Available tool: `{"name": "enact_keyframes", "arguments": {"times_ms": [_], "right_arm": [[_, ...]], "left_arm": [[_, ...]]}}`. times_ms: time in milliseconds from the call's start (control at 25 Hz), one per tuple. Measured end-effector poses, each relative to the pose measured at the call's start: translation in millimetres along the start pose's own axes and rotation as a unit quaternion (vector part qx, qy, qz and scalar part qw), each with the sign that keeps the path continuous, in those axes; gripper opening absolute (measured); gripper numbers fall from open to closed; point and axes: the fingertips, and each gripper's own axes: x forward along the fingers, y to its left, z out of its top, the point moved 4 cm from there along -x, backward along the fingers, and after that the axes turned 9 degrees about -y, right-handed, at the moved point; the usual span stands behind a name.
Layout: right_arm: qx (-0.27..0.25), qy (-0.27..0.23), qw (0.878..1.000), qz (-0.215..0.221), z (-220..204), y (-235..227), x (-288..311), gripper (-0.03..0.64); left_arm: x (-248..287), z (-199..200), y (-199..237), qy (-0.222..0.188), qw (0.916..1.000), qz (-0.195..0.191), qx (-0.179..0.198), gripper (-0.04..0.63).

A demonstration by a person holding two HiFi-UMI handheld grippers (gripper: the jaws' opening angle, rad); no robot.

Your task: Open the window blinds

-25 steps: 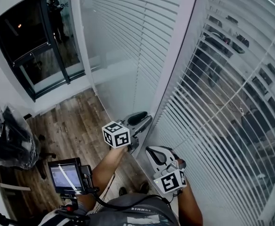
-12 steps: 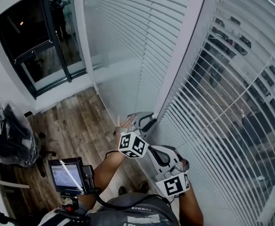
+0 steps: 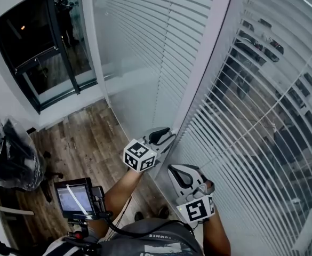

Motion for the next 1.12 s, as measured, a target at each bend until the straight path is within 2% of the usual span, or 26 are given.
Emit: {"name": "enact_keyframes", "arguments": {"times_ms": [120, 200, 240, 280, 320, 360, 400, 440, 480, 520, 560, 600, 640, 680, 720, 760, 800, 840, 1040, 1120], "right_arm": [[0.001, 0.000, 1.000, 0.001, -1, 1, 1, 0.003], [0.000, -0.001, 1.000, 0.003, -1, 2, 2, 0.003], [0.000, -0.001, 1.000, 0.004, -1, 3, 2, 0.003], [0.000, -0.001, 1.000, 0.005, -2, 3, 3, 0.003], [-0.001, -0.002, 1.000, 0.006, -2, 4, 3, 0.003], [-0.001, -0.002, 1.000, 0.006, -2, 4, 3, 0.003], [-0.002, -0.001, 1.000, 0.005, -2, 3, 3, 0.003], [-0.002, -0.001, 1.000, 0.004, -2, 3, 3, 0.003], [-0.002, 0.000, 1.000, 0.002, -1, 2, 3, 0.003], [-0.002, 0.000, 1.000, 0.001, -1, 2, 3, 0.003], [-0.002, -0.001, 1.000, 0.001, -1, 1, 4, 0.003], [-0.003, -0.002, 1.000, 0.000, 0, 1, 4, 0.003], [-0.003, -0.003, 1.000, 0.000, 0, 0, 4, 0.003], [-0.004, -0.003, 1.000, 0.000, 0, -1, 4, 0.003], [-0.004, -0.002, 1.000, 0.001, 0, -1, 3, 0.003], [-0.003, -0.002, 1.000, 0.001, 0, -2, 3, 0.003], [-0.002, -0.002, 1.000, 0.001, 0, -3, 2, 0.003], [-0.002, -0.002, 1.000, 0.000, -1, -4, 2, 0.003], [0.006, -0.010, 1.000, -0.003, 1, -1, 5, 0.003], [0.016, -0.014, 1.000, -0.013, 3, -2, 7, 0.003]], "left_arm": [[2, -4, 0, 0.002, 0.9998, 0.001, -0.021, 0.126], [2, -3, -1, 0.002, 0.9999, 0.001, -0.010, 0.126], [2, -3, -2, 0.009, 0.9997, 0.002, 0.023, 0.124], [3, -3, -4, 0.025, 0.9961, 0.006, 0.085, 0.124], [3, -3, -7, 0.051, 0.9831, 0.012, 0.176, 0.124], [4, -4, -12, 0.083, 0.9544, 0.020, 0.286, 0.124], [6, -5, -17, 0.115, 0.9105, 0.026, 0.396, 0.124], [7, -6, -22, 0.139, 0.8655, 0.030, 0.480, 0.124], [8, -8, -24, 0.150, 0.8401, 0.030, 0.521, 0.124], [8, -9, -23, 0.146, 0.8432, 0.027, 0.517, 0.124], [7, -9, -20, 0.133, 0.8687, 0.024, 0.477, 0.124], [5, -8, -16, 0.110, 0.9068, 0.020, 0.406, 0.124], [3, -6, -12, 0.079, 0.9484, 0.016, 0.307, 0.124], [0, -3, -6, 0.039, 0.9821, 0.010, 0.184, 0.124], [-2, -1, 0, -0.003, 0.9983, 0.004, 0.058, 0.126], [-3, 1, 5, -0.034, 0.9985, -0.002, -0.042, 0.126], [-3, 0, 8, -0.051, 0.9938, -0.007, -0.098, 0.127], [-2, -1, 9, -0.056, 0.9918, -0.009, -0.115, 0.129], [-2, -9, 8, -0.040, 0.9955, -0.009, -0.085, 0.127], [-3, -12, 6, -0.025, 0.9988, -0.009, -0.041, 0.126]]}}
